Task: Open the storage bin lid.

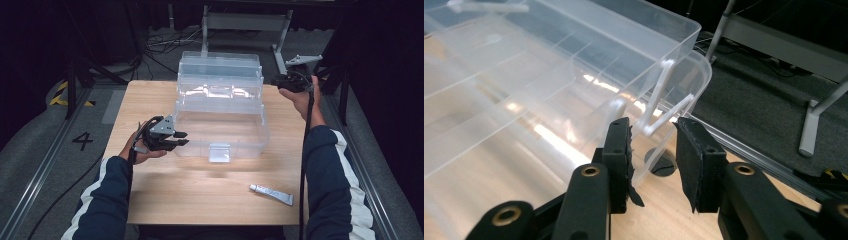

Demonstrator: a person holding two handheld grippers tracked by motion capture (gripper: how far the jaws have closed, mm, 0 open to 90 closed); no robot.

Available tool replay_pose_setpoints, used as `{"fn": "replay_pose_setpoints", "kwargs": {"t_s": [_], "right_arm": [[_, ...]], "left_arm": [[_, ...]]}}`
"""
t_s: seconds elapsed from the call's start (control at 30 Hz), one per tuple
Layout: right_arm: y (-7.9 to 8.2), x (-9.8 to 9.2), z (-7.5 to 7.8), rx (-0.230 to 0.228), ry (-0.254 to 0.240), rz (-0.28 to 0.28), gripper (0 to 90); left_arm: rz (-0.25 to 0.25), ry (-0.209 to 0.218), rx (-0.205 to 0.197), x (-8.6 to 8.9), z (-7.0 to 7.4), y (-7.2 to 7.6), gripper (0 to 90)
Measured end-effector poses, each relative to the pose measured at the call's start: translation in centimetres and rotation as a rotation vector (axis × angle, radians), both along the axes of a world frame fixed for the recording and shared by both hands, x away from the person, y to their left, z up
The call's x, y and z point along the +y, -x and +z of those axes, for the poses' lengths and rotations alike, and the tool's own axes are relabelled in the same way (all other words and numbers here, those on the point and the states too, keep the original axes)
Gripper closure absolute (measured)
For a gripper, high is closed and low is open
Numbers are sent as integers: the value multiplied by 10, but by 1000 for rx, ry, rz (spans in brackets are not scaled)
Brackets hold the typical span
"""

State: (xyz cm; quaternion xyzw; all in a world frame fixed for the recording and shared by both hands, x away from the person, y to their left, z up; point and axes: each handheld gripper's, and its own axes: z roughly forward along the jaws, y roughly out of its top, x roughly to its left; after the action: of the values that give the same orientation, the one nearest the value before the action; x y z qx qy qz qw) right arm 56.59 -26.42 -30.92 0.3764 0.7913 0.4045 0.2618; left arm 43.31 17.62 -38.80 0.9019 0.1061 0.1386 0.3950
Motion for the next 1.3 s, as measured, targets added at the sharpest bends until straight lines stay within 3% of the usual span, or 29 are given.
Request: {"fn": "replay_pose_setpoints", "kwargs": {"t_s": [0.13,0.17,0.27,0.53,0.73,0.97,1.0,1.13,1.3], "right_arm": [[13,-5,-1,-10,-16,19,671],[22,-8,-1,-16,-21,29,670],[30,-12,-1,-26,-18,32,670],[65,-30,4,-57,-25,72,674],[85,-35,0,-67,-15,102,663],[103,-38,-11,-51,-12,148,654],[111,-40,-19,-40,-6,162,649],[119,-42,-27,-23,-11,177,641],[134,-41,-47,18,20,212,622]], "left_arm": [[13,3,-10,1,3,3,724],[16,4,-19,2,6,5,722],[17,32,-24,5,9,8,724],[74,-2,-73,11,18,18,675],[107,2,-91,20,21,27,632],[173,13,-100,35,23,34,552],[181,0,-104,38,22,36,537],[208,-15,-99,45,18,39,506],[242,-59,-60,56,4,42,449]]}}
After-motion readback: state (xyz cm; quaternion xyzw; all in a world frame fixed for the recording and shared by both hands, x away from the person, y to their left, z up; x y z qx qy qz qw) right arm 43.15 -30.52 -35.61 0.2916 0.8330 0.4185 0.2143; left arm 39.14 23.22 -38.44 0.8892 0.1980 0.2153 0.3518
